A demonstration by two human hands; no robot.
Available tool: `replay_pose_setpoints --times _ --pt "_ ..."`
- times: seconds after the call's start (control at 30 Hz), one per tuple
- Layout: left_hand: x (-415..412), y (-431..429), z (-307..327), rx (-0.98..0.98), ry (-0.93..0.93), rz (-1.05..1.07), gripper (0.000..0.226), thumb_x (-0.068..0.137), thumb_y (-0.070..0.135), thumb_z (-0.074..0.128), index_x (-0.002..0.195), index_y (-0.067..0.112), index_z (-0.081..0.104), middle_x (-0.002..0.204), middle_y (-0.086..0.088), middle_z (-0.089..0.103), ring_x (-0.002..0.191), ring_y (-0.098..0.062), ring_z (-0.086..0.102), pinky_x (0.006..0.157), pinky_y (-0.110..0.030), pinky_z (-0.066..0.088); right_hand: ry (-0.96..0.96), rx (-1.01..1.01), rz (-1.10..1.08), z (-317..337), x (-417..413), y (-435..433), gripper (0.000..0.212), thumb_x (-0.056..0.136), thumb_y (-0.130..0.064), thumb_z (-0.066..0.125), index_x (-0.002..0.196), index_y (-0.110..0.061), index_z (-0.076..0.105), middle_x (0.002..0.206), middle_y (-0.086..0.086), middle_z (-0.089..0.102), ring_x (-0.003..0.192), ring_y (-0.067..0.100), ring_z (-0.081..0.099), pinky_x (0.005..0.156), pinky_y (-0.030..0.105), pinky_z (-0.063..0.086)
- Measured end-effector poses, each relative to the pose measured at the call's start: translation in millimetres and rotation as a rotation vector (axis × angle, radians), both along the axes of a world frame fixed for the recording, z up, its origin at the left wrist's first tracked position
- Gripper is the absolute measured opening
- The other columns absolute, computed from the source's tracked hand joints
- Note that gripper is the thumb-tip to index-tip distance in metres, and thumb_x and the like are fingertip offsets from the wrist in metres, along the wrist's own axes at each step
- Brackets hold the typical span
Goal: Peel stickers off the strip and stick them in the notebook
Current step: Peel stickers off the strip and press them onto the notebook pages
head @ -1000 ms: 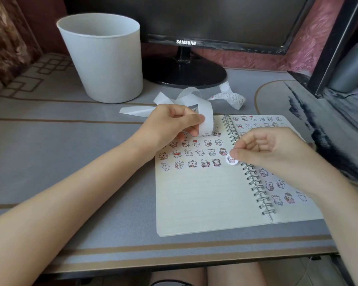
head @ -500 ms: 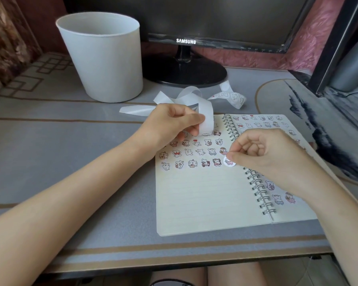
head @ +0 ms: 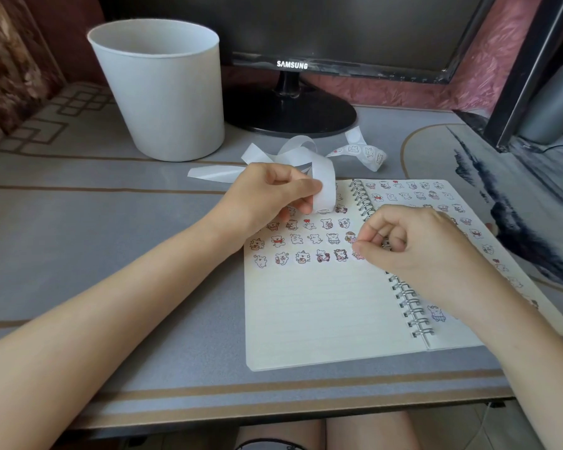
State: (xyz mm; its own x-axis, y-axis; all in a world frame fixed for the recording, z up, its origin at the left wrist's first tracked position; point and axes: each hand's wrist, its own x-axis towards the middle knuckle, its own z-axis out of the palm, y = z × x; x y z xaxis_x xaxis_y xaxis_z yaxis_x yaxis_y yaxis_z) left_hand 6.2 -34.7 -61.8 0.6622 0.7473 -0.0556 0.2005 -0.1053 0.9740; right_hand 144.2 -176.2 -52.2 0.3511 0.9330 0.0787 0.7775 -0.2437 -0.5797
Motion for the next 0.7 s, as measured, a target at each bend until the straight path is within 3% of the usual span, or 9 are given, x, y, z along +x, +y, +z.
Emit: replay_pose_setpoints --times 0.13,0.27,0.33,0.5,0.7 --pt "0 0 -1 0.010 0.012 -0.001 0.022 0.088 0.026 0.065 0.069 0.015 0.066 0.061 0.005 0.066 0.051 -0.010 0.044 0.052 -0.015 0.040 -0.064 -0.009 -0.029 -2 0 -1 0.009 0.079 -0.030 0.071 0.074 -0.026 0.064 0.055 -0.032 0.054 0.049 0.004 0.045 0.055 0.030 0.039" --pt "1 1 -2 0.013 0.010 0.003 0.022 0.087 0.026 0.066 0.067 0.017 0.066 0.061 0.005 0.066 0.059 -0.015 0.045 0.054 -0.017 0.040 -0.126 0.028 -0.033 -5 2 -3 0.011 0.077 -0.034 0.072 0.071 -0.030 0.064 0.071 -0.010 0.055 0.058 -0.003 0.045 0.054 0.026 0.029" --pt "1 2 -3 0.016 0.005 0.001 0.022 0.087 0.026 0.066 0.067 0.017 0.066 0.061 0.004 0.066 0.063 -0.018 0.047 0.053 -0.017 0.040 -0.075 0.041 -0.036 -6 4 -3 0.011 0.075 -0.032 0.074 0.071 -0.030 0.065 0.076 -0.009 0.049 0.062 -0.006 0.045 0.057 0.023 0.030" --pt "1 1 -2 0.019 0.012 0.002 0.022 0.087 0.026 0.066 0.069 0.014 0.067 0.062 0.004 0.066 0.063 -0.019 0.047 0.054 -0.017 0.040 0.084 0.027 -0.082 -10 9 -1 0.013 0.079 -0.024 0.073 0.082 -0.028 0.061 0.066 -0.011 0.044 0.054 0.002 0.042 0.055 0.016 0.034" --pt "1 1 -1 0.009 0.006 0.006 0.021 0.087 0.026 0.066 0.069 0.014 0.067 0.062 0.004 0.066 0.067 -0.021 0.047 0.055 -0.020 0.040 0.155 0.052 -0.085 -10 9 1 0.009 0.081 -0.022 0.071 0.078 -0.025 0.062 0.063 -0.010 0.047 0.051 0.003 0.041 0.056 0.023 0.035"
